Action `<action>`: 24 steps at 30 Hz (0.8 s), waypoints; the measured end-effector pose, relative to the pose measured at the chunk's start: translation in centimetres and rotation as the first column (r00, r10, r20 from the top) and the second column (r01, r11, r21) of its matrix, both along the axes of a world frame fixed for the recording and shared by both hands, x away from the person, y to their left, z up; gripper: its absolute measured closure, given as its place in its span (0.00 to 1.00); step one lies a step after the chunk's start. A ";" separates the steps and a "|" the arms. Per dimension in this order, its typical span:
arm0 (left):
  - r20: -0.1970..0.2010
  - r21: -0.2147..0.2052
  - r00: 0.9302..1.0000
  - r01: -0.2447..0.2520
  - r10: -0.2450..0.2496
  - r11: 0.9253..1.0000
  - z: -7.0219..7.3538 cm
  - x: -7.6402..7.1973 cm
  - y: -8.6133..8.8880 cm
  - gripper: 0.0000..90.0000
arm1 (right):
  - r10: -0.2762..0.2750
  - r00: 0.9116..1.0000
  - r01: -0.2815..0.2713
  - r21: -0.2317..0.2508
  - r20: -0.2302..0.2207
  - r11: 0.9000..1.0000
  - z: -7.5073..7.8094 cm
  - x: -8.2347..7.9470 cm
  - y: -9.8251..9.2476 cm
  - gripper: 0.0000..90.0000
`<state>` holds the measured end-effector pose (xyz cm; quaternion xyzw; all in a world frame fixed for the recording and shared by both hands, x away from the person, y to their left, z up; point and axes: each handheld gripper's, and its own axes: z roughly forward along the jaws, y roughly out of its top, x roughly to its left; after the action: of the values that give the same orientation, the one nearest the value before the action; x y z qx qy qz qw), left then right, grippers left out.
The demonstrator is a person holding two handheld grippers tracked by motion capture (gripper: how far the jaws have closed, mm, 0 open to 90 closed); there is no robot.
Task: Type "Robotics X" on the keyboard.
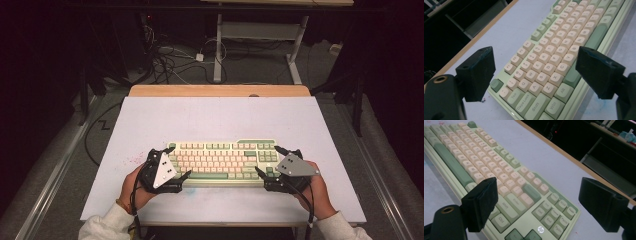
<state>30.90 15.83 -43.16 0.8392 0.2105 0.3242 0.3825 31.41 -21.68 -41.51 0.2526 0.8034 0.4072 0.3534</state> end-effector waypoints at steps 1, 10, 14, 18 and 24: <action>-0.001 -0.001 1.000 -0.001 0.001 1.000 0.0 -0.1 0.1 0.18 | 0.002 1.000 -0.002 -0.002 0.000 1.000 0.0 0.0 -0.1 0.18; 0.002 0.015 1.000 -0.001 0.001 1.000 -0.3 -0.6 0.9 0.18 | -0.016 1.000 0.016 -0.013 0.007 1.000 0.1 -0.4 -0.7 0.18; 0.007 0.013 1.000 -0.006 0.006 1.000 -0.4 -0.8 1.4 0.17 | -0.025 1.000 0.025 -0.010 0.008 1.000 0.1 -0.5 -1.1 0.19; 0.005 0.010 1.000 -0.012 0.012 1.000 -0.5 -1.0 2.0 0.18 | -0.035 0.999 0.035 -0.009 0.008 0.999 0.1 -0.6 -1.6 0.19; -0.002 0.009 1.000 -0.020 0.020 1.000 -0.8 -1.3 2.6 0.17 | -0.052 0.999 0.052 -0.007 0.012 0.999 0.1 -0.9 -2.4 0.19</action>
<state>29.59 18.40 -44.00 0.8391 0.2180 0.3280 0.3751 30.54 -24.10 -41.45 0.2697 0.7960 0.3965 0.3693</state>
